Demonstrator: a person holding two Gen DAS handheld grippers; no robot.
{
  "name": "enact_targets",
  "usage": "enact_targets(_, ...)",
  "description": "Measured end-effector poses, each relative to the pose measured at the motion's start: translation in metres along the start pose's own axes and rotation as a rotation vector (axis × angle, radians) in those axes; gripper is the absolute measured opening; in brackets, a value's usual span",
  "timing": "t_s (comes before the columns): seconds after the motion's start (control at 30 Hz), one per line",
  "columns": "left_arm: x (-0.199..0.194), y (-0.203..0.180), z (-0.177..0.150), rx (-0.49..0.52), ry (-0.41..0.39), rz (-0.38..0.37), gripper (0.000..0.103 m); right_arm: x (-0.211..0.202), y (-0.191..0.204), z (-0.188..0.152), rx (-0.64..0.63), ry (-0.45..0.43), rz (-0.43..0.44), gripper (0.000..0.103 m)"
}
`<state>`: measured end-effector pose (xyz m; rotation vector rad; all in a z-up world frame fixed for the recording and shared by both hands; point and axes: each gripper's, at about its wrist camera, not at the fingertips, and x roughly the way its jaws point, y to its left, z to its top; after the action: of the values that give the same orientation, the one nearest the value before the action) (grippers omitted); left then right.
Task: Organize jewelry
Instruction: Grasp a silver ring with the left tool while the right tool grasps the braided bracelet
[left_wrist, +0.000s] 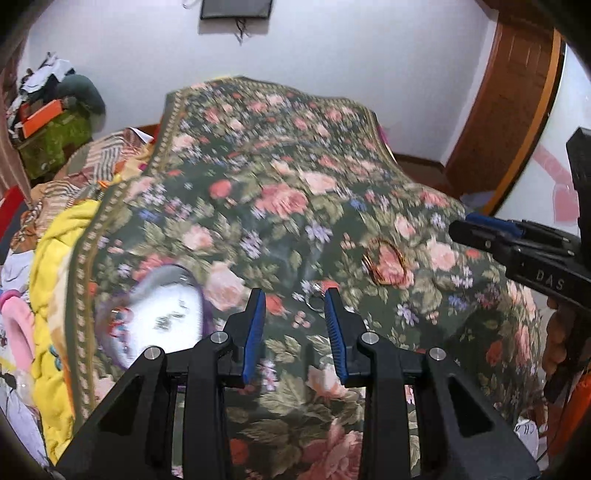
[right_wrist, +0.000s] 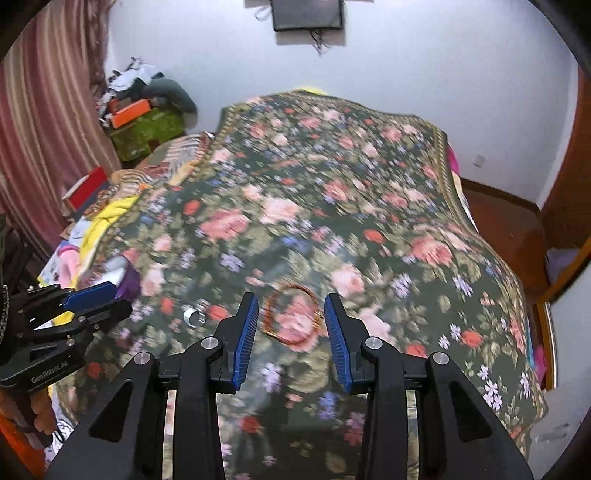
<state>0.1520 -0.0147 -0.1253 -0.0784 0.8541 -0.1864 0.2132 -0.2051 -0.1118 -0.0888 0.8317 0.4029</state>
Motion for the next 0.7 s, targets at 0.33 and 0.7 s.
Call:
enact_targets(0.33,0.049,-0.016,-0.004,0.030,0.103,-0.033,0.031,0.035,-0.007,-0.012,-0.018,0.107,0.012,0.039)
enact_targets(0.7,0.079,-0.015,-0.003,0.030,0.149,-0.033,0.033,0.077,0.004,-0.011,-0.086,0.236,0.054,0.057)
